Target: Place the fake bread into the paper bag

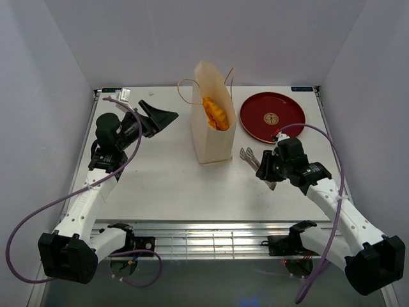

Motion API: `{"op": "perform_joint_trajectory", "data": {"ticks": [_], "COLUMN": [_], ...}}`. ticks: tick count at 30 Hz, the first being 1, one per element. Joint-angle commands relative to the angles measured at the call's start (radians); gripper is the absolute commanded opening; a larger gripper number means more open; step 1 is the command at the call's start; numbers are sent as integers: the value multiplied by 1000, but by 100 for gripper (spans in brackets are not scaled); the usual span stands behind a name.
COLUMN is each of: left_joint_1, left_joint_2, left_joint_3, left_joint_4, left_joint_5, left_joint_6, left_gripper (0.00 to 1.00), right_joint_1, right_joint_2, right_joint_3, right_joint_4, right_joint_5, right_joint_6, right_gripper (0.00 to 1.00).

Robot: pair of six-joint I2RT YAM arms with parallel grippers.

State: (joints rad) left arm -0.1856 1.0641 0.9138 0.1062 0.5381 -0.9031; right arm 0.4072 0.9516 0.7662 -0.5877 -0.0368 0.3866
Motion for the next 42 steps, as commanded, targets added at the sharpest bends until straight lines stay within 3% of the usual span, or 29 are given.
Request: {"op": "perform_joint_trajectory", "data": {"ticks": [1, 15, 29, 42], "left_joint_1": [-2, -2, -2, -3], "left_joint_2": [-35, -43, -23, -15], "left_joint_3": [-7, -7, -23, -27], "left_joint_4": [26, 9, 38, 44], "left_joint_5": [0, 3, 30, 33], "left_joint_6": [-3, 4, -14, -16], "left_gripper": [96, 96, 96, 97], "right_joint_1": [-2, -2, 10, 36], "right_joint_2": [27, 157, 371, 431], "right_joint_3": [-18, -57, -87, -77], "right_joint_4": [97, 132, 192, 215], "right_joint_5": [-26, 72, -8, 15], "right_joint_6": [11, -6, -48, -55], "right_gripper": [42, 44, 49, 67]}}
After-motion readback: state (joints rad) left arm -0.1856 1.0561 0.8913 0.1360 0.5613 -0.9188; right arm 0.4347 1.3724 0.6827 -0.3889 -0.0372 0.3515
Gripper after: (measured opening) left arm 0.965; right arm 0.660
